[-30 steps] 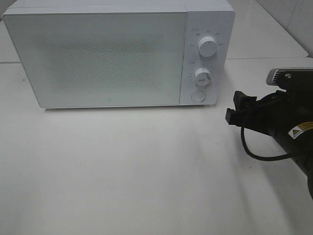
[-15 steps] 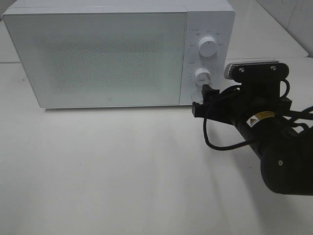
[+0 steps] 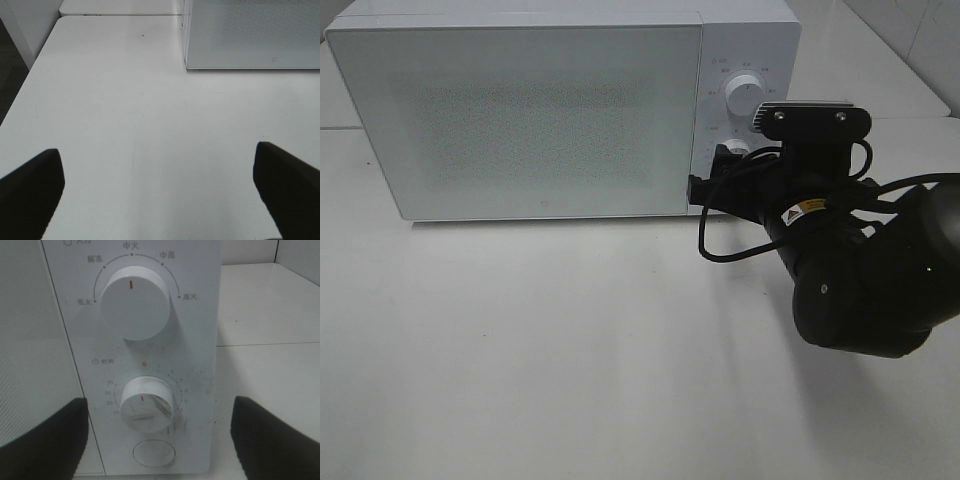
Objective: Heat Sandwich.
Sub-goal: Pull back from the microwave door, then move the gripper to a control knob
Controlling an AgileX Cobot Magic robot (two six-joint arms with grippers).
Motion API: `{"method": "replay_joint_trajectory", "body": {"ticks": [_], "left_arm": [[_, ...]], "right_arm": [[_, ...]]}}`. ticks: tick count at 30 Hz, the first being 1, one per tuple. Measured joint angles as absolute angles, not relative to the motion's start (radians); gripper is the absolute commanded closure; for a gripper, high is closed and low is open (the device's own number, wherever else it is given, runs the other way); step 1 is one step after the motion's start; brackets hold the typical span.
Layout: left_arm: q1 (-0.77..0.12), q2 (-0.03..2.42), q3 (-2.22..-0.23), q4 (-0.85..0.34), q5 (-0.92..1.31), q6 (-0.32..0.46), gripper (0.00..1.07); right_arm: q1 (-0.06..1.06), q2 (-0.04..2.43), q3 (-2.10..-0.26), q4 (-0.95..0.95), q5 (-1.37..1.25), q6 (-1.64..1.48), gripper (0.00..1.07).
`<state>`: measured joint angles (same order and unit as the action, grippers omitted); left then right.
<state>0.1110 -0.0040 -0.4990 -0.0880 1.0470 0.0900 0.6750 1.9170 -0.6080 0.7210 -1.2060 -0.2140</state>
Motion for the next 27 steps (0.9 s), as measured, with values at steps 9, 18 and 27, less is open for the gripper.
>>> {"method": "replay_joint_trajectory", "body": {"ticks": [9, 18, 27], "left_arm": [[0.111, -0.004, -0.499, -0.088, 1.045, 0.091, 0.09], [0.111, -0.004, -0.499, -0.088, 1.045, 0.091, 0.09], [0.111, -0.004, -0.499, -0.088, 1.045, 0.091, 0.09]], "right_arm": [[0.674, 1.992, -0.687, 0.72, -1.206, -0.214, 0.31], [0.661, 2.058, -0.751, 0.71, -1.206, -0.214, 0.31], [0.639, 2.073, -0.784, 0.687, -1.206, -0.214, 0.33]]}}
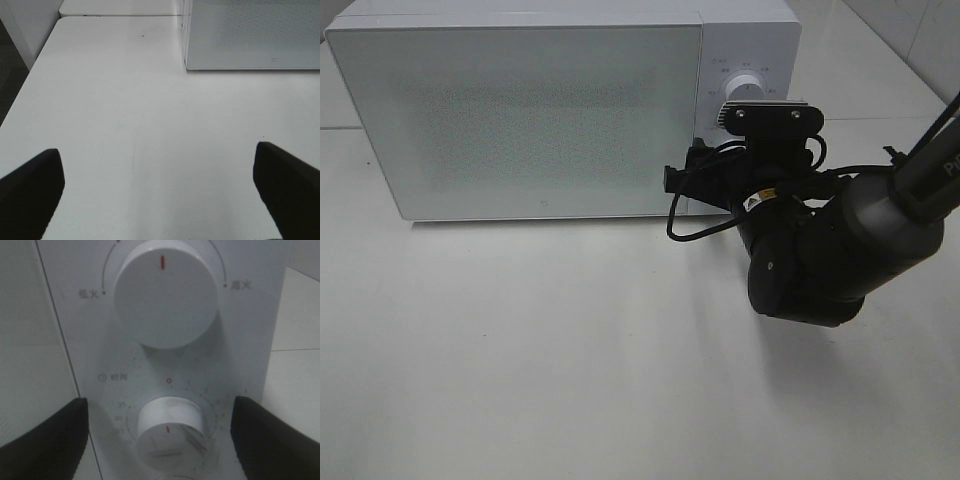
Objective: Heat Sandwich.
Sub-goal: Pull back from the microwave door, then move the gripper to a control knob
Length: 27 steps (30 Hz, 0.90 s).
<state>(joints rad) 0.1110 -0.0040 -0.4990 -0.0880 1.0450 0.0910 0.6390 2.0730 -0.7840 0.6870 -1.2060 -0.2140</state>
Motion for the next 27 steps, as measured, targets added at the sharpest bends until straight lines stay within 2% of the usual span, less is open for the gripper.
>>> {"method": "replay_joint_trajectory", "body": {"ticks": [2, 10, 11, 15, 16, 20, 27], "left_arm": [[0.111, -0.004, -0.499, -0.088, 1.045, 0.091, 0.09], [0.111, -0.004, -0.499, -0.089, 1.045, 0.091, 0.09], [0.111, -0.004, -0.499, -0.089, 1.045, 0.091, 0.09], [0.111, -0.004, -0.499, -0.089, 1.045, 0.091, 0.09], [0.111, -0.004, -0.499, -0.089, 1.045, 0.091, 0.09], [0.111, -0.004, -0.499, -0.089, 1.045, 0.091, 0.09], [0.111, -0.004, -0.499, -0.089, 1.045, 0.091, 0.09]], "right_arm": [[0.639, 2.073, -0.784, 0.687, -1.206, -0.214, 0.34], [0.639, 2.073, -0.784, 0.687, -1.19, -0.214, 0.58], [0.639, 2.073, -0.784, 0.687, -1.19, -0.214, 0.58], [0.637, 2.073, -0.784, 0.71, -1.19, -0.214, 0.85], [0.637, 2.073, -0.784, 0.71, -1.19, -0.214, 0.85], [0.637, 2.073, -0.784, 0.71, -1.19, -0.214, 0.97], [0.637, 2.073, -0.784, 0.71, -1.19, -0.214, 0.97]]}}
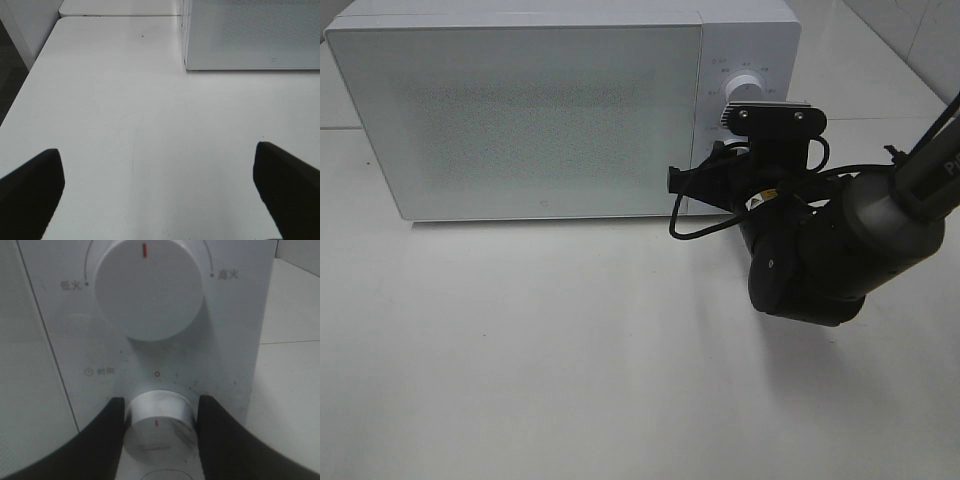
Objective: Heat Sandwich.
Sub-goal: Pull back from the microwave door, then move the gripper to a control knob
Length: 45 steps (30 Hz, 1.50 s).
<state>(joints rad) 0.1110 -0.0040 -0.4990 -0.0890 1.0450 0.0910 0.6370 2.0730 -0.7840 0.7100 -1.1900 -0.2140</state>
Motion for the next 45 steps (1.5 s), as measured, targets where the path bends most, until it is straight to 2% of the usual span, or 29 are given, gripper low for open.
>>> {"method": "replay_joint_trajectory", "body": {"ticks": [10, 17, 25, 38, 45], "left_arm": [[0.111, -0.004, -0.499, -0.089, 1.045, 0.091, 0.09], [0.111, -0.004, -0.499, -0.089, 1.045, 0.091, 0.09], [0.111, -0.004, -0.499, -0.089, 1.045, 0.091, 0.09], [0.111, -0.004, -0.499, -0.089, 1.045, 0.091, 0.09], [0.111, -0.004, -0.499, -0.089, 1.045, 0.091, 0.09]], "right_arm": [[0.637, 2.073, -0.784, 0.71, -1.19, -0.201, 0.96], [0.637, 2.073, -0.784, 0.71, -1.191, -0.069, 0.96], [0.636, 2.073, -0.782, 0.711, -1.199, 0.25, 0.99], [0.632, 2.081, -0.782, 0.725, -1.203, 0.934, 0.98], [0.632, 2.082, -0.782, 0.733, -1.199, 1.182, 0.98]]}}
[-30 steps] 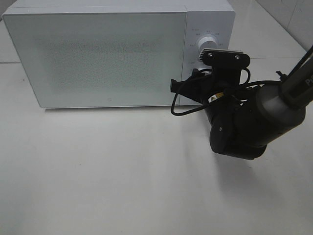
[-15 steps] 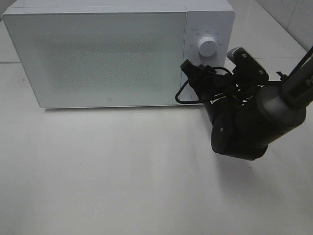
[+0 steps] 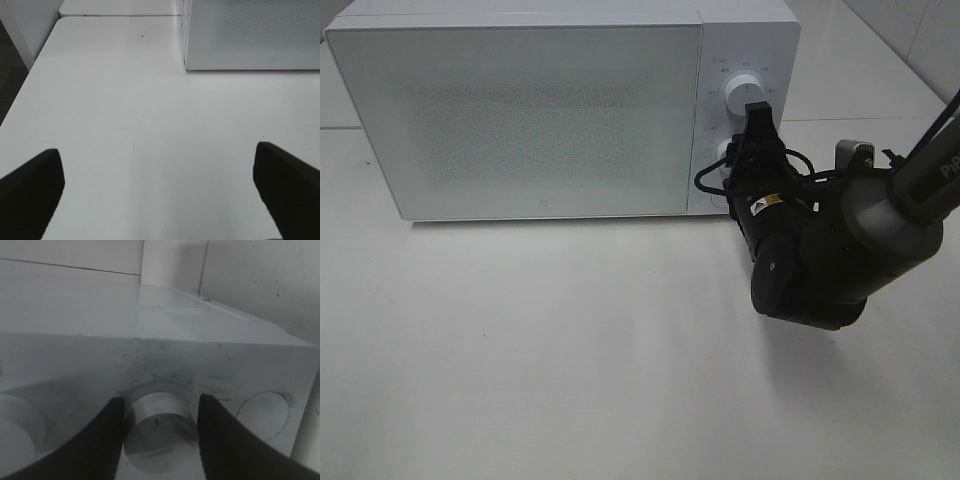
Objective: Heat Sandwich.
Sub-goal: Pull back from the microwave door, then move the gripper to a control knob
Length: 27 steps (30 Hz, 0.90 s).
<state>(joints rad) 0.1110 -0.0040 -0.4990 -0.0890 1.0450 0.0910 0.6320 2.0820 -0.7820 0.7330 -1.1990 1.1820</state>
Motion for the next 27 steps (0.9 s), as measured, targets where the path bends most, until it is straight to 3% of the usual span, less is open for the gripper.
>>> {"method": "replay_joint_trajectory", "body": {"ticks": [10, 27], "left_arm": [[0.111, -0.004, -0.499, -0.089, 1.045, 0.091, 0.09], [0.111, -0.004, -0.499, -0.089, 1.045, 0.091, 0.09]], "right_arm": [[0.632, 2.083, -0.782, 0.738, -1.191, 1.495, 0.98], [0.632, 2.083, -0.782, 0.739, -1.189, 1.48, 0.94]]}}
